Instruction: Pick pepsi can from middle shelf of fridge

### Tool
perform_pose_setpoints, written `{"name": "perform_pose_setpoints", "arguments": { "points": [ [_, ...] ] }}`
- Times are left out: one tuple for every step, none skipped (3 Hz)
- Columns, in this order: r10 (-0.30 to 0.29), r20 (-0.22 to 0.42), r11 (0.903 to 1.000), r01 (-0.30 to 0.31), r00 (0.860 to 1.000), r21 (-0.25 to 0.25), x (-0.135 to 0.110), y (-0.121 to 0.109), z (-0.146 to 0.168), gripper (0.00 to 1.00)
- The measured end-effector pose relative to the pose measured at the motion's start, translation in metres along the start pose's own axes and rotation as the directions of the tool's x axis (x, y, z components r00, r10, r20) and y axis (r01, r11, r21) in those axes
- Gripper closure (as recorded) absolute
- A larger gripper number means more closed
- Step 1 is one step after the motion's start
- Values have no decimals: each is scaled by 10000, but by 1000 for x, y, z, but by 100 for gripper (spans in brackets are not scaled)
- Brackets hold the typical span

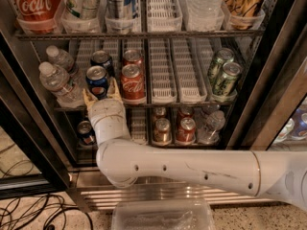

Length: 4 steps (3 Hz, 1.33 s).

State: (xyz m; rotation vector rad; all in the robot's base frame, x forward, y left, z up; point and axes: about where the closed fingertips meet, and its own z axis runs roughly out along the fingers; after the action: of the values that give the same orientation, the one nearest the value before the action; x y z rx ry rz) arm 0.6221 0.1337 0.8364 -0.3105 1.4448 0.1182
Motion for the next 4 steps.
{"name": "perform_pose_setpoints", "arguments": {
  "points": [
    [165, 39, 9998, -164, 9999, -108, -1, -1, 1, 76],
    [165, 40, 9998, -165, 9999, -107, -1, -1, 1, 100],
    [166, 40, 9998, -165, 9999, -110, -1, -1, 1, 100],
    [256, 73, 9987, -253, 9996, -444, -13, 5, 5, 100]
  ]
}}
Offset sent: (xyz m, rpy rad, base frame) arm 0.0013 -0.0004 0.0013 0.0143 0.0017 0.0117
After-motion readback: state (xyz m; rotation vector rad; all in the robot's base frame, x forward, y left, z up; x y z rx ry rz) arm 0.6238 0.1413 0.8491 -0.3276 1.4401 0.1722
